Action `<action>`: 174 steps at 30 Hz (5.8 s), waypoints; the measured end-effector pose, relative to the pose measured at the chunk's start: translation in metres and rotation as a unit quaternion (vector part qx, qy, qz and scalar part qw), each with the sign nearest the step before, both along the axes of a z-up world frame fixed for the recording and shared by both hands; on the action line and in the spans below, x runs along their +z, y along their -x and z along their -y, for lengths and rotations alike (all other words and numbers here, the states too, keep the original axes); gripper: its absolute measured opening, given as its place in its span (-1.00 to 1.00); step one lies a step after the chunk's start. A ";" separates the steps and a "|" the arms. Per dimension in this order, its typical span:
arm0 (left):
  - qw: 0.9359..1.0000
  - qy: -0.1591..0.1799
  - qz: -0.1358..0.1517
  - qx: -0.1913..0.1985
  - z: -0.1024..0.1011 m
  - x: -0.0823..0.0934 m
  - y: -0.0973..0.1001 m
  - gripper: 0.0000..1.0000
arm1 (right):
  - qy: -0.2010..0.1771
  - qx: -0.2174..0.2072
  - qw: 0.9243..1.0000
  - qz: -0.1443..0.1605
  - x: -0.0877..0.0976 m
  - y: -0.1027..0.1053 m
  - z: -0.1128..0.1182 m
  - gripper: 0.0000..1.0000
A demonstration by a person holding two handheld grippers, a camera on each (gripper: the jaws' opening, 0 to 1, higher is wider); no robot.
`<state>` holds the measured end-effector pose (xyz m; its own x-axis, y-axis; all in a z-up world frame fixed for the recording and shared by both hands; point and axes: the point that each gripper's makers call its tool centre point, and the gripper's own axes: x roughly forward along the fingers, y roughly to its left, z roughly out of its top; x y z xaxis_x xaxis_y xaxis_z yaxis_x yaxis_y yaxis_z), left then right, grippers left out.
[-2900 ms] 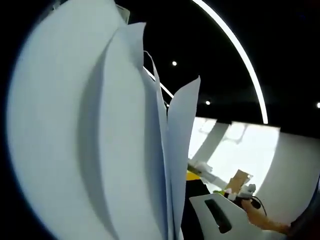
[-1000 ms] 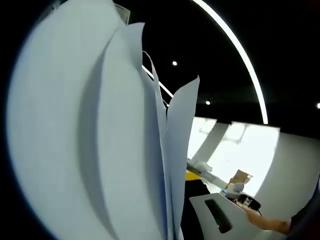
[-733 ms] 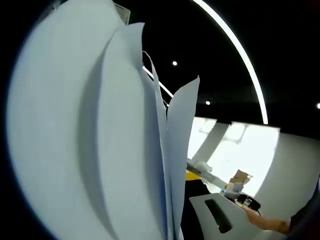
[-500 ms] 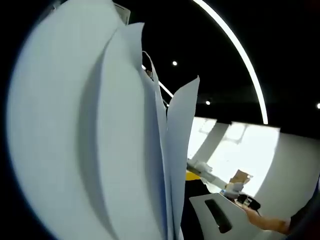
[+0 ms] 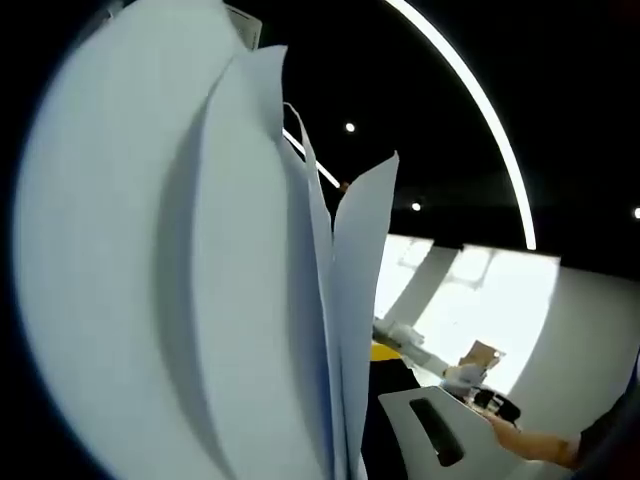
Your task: Organize the stack of printing papers by aligning and flattening the scattered papers on the table
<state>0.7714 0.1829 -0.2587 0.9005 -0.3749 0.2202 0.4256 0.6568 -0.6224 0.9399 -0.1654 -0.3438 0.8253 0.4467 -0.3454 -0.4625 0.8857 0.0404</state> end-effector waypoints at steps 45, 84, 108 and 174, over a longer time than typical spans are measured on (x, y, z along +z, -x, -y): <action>1.000 0.002 0.000 0.000 0.001 0.000 0.001 -0.87 | 0.026 -0.045 0.999 -0.009 -0.008 -0.004 0.017 0.62; 1.000 0.001 0.000 0.001 -0.001 0.000 0.001 -0.87 | -0.031 -0.030 0.999 -0.019 0.002 0.002 0.012 -0.45; 1.000 -0.010 0.000 0.002 0.000 -0.001 0.000 -0.87 | -0.135 -0.038 0.990 -0.003 0.027 0.014 0.016 -1.00; 1.000 -0.024 0.001 0.004 0.003 -0.003 0.000 -0.87 | -0.398 -0.027 0.917 0.014 0.089 0.041 0.017 -1.00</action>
<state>0.7712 0.1795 -0.2621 0.9034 -0.3768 0.2046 0.4210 0.6891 -0.5898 0.8993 -0.1827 -0.2544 0.8570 0.5066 0.0942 -0.4301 0.6028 0.6720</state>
